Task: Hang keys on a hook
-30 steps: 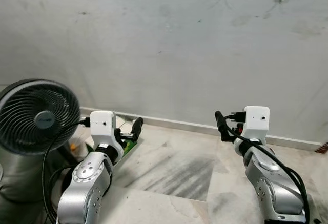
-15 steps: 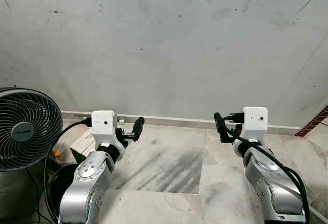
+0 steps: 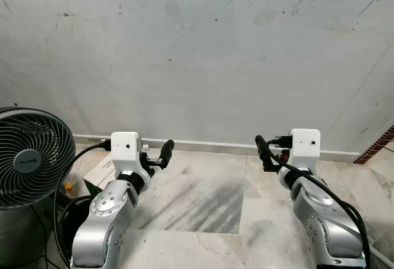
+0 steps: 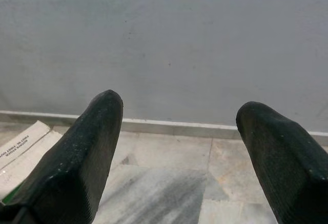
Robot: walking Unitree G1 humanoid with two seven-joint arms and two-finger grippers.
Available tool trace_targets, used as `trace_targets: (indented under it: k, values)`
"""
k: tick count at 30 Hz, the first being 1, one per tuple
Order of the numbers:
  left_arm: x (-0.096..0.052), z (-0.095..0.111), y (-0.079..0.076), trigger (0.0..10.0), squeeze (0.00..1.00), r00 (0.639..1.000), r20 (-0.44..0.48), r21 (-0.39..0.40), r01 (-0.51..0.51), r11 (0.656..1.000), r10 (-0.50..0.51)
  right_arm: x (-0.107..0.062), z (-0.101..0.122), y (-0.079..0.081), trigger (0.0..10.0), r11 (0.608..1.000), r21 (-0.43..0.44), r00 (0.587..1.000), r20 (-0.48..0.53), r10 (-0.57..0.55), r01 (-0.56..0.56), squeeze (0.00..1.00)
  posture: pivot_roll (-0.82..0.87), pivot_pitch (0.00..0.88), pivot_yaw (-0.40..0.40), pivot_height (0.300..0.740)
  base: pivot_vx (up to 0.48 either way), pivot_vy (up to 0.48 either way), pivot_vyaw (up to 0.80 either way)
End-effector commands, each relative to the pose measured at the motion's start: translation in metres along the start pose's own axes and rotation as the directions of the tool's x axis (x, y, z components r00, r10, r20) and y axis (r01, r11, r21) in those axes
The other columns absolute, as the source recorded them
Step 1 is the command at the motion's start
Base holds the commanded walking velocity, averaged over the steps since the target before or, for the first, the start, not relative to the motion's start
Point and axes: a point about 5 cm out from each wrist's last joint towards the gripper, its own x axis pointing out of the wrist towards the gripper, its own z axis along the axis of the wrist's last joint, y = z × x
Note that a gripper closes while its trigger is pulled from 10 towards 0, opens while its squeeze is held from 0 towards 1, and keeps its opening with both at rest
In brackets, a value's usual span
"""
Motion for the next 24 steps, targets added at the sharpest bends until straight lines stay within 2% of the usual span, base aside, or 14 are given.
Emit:
trace_targets:
  k: [1, 3, 10, 24]
  values:
    - [-0.0005, -0.0033, 0.0009, 10.0, 0.0, 1.0, -0.023, 0.001, 0.002, 1.0, -0.002, -0.0011, 0.0026, 0.0023, 10.0, 1.0, -0.01, 1.0, 0.017, 0.014, -0.013, 0.0, -0.03, 0.077, -0.004, 0.74, 0.0, 0.0, -0.56]
    - [-0.0004, -0.0032, 0.0006, 10.0, 0.0, 1.0, -0.022, -0.001, 0.006, 1.0, -0.006, -0.0011, 0.002, 0.0025, 10.0, 1.0, -0.016, 1.0, 0.01, 0.011, -0.011, 0.0, -0.03, 0.077, -0.004, 0.74, 0.0, 0.0, -0.56]
    - [0.0, -0.0041, 0.0003, 10.0, 0.0, 1.0, -0.03, -0.001, 0.008, 1.0, -0.008, 0.0, 0.0014, 0.0012, 10.0, 1.0, 0.005, 1.0, 0.004, 0.001, -0.001, 0.0, -0.02, 0.076, -0.003, 0.74, 0.0, 0.0, 0.0]
    - [0.0014, -0.0039, 0.0009, 10.0, 0.0, 0.999, -0.04, 0.0, 0.006, 1.0, -0.006, 0.0036, 0.0028, 0.0037, 10.0, 1.0, 0.009, 1.0, 0.012, 0.01, -0.01, 0.0, -0.01, 0.063, -0.003, 0.74, 0.0, 0.0, -0.79]
